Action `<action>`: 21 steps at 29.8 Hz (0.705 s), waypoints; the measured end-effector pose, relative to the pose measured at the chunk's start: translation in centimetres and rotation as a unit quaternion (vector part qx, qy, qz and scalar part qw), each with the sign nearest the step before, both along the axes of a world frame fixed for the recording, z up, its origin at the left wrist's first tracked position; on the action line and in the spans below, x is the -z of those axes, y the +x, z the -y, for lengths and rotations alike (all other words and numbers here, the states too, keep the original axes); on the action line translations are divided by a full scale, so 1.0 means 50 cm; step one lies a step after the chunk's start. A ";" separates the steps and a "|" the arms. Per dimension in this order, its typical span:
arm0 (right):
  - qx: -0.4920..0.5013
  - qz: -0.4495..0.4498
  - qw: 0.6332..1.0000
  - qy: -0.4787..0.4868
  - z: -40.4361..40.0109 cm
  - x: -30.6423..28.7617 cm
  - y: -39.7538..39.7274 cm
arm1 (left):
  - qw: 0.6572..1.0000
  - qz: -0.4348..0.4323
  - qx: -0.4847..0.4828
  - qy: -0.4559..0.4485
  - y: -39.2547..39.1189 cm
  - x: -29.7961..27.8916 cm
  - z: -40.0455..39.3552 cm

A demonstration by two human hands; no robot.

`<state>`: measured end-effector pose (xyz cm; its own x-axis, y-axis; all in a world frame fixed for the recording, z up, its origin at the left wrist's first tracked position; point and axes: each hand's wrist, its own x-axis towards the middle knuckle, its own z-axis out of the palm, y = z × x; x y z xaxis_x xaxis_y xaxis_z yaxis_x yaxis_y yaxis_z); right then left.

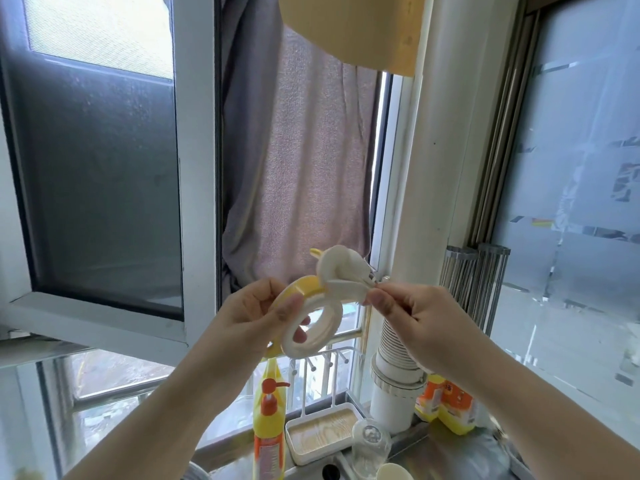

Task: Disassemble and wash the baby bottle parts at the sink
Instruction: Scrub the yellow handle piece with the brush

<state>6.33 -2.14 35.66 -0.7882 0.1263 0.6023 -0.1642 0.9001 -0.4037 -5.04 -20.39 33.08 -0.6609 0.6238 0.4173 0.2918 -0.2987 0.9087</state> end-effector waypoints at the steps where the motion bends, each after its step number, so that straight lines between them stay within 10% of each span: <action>1: 0.004 -0.002 1.000 -0.002 0.001 -0.005 -0.005 | 0.999 -0.022 0.021 -0.015 0.000 0.002 0.001; 13: 0.004 0.092 0.955 -0.283 0.029 0.006 -0.047 | 0.908 -0.356 -0.066 -0.213 -0.017 0.016 0.003; 18: 0.036 0.003 0.941 -0.337 0.044 0.028 -0.050 | 0.943 -0.208 -0.234 -0.115 -0.021 0.037 -0.020; 21: 0.009 -0.003 0.905 -0.425 0.060 0.040 -0.050 | 0.990 0.083 -0.105 -0.036 -0.017 0.026 -0.035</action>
